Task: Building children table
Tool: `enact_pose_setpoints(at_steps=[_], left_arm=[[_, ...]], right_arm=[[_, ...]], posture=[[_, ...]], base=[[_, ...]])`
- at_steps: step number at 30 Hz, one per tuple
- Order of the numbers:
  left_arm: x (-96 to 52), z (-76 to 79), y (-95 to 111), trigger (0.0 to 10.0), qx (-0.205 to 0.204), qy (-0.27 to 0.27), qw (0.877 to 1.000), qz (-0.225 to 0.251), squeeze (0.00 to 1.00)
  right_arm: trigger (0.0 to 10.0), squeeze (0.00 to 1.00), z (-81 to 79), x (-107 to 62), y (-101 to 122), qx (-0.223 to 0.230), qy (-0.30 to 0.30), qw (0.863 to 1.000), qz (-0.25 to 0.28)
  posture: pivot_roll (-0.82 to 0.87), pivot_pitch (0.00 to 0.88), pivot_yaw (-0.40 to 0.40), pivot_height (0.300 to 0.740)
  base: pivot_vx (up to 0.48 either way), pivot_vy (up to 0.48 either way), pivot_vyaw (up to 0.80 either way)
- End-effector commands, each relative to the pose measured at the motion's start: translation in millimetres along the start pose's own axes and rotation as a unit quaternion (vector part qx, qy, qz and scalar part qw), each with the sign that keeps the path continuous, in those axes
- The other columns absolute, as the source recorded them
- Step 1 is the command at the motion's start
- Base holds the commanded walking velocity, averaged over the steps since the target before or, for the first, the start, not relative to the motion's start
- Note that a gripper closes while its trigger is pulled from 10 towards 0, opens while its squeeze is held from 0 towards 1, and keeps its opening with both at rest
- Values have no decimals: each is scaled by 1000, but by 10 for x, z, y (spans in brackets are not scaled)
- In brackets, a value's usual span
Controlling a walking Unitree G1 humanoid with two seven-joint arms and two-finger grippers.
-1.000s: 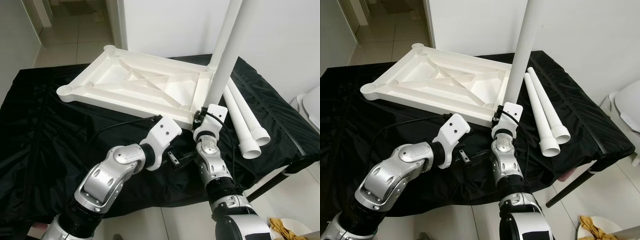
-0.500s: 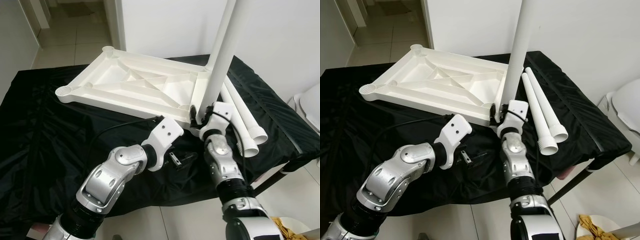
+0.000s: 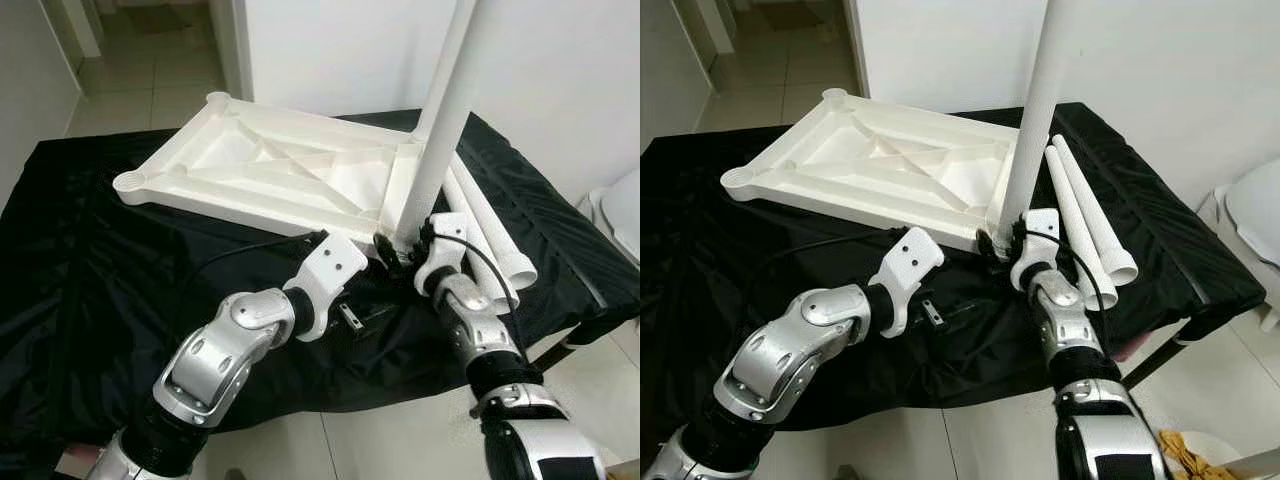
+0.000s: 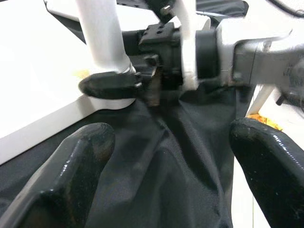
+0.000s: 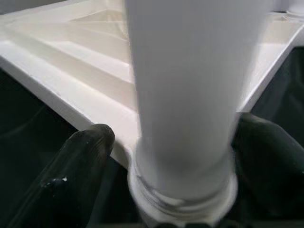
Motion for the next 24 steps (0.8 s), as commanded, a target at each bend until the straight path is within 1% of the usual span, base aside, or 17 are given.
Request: enact_pose_setpoints(at_steps=[1, 2, 3, 7, 9, 11, 14, 15, 16, 17, 18, 19, 22, 24], left_arm=[[-5, -24, 7, 10000, 1, 2, 1000, -2, 0], [-5, -24, 7, 10000, 1, 2, 1000, -2, 0], [-8, -31, 11, 10000, 1, 4, 1000, -2, 0], [-9, -34, 12, 10000, 0, 4, 1000, -2, 0], [-11, -42, 19, 10000, 0, 6, 1000, -2, 0], [-12, -44, 20, 10000, 0, 6, 1000, -2, 0], [-22, -54, 22, 10000, -1, 10, 1000, -2, 0], [-26, -58, 23, 10000, -2, 12, 1000, -2, 0], [-26, -58, 23, 10000, -2, 12, 1000, -2, 0], [-31, -63, 23, 10000, -2, 14, 1000, -2, 0], [-34, -66, 24, 10000, -2, 15, 1000, -2, 0], [-39, -69, 25, 10000, -3, 17, 1000, -1, 0], [-39, -69, 25, 10000, -3, 17, 1000, -1, 0], [-40, -68, 24, 10000, -3, 17, 1000, -1, 0]], right_arm=[[10000, 0, -20, 14, 24, -7, 32, 999, 3], [10000, 0, -20, 14, 24, -7, 32, 999, 3], [10000, 0, 50, 16, 72, -14, 54, 998, 4], [10000, 0, 72, 18, 87, -16, 60, 998, 4], [10000, 0, 118, 31, 125, -29, 72, 997, 4], [10000, 0, 131, 34, 136, -34, 76, 997, 5], [10000, 0, 159, 44, 134, -46, 84, 995, -8], [9373, 0, 169, 46, 122, -46, 89, 995, -16], [9373, 0, 169, 46, 122, -46, 89, 995, -16], [4510, 0, 176, 47, 109, -47, 91, 994, -22], [1176, 0, 179, 45, 88, -45, 94, 994, -30], [0, 0, 171, 35, 34, -31, 101, 993, -45], [0, 0, 171, 35, 34, -31, 101, 993, -45], [0, 0, 159, 26, -6, -25, 106, 993, -55]], posture=[[-70, 17, 8, 740], [-70, 17, 8, 740], [-69, 24, 11, 740], [-69, 24, 11, 740], [-63, 31, 11, 740], [-63, 31, 11, 740], [-57, 35, 12, 740], [-53, 37, 11, 740], [-53, 37, 11, 740], [-51, 38, 11, 740], [-48, 39, 9, 740], [-47, 39, 9, 740], [-47, 39, 9, 740], [-49, 40, 10, 740]], base=[[0, 0, 0], [0, 0, 0], [0, 0, 0], [0, 0, 0], [0, 0, 0], [0, 0, 0], [0, 0, 0], [0, 0, 0], [0, 0, 0], [0, 0, 0], [0, 0, 0], [0, 0, 0], [0, 0, 0], [0, 0, 0]])
Point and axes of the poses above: a point about 5 cm out from each wrist's last joint towards the gripper, its own x axis pointing out of the wrist towards the gripper, its own y axis along the axis of the wrist's last joint, z = x × y, the point moved 3 cm from there along x, pointing out of the wrist towards the gripper, and after that the axes turned 5 degrees about -x, right-handed, at the moved point
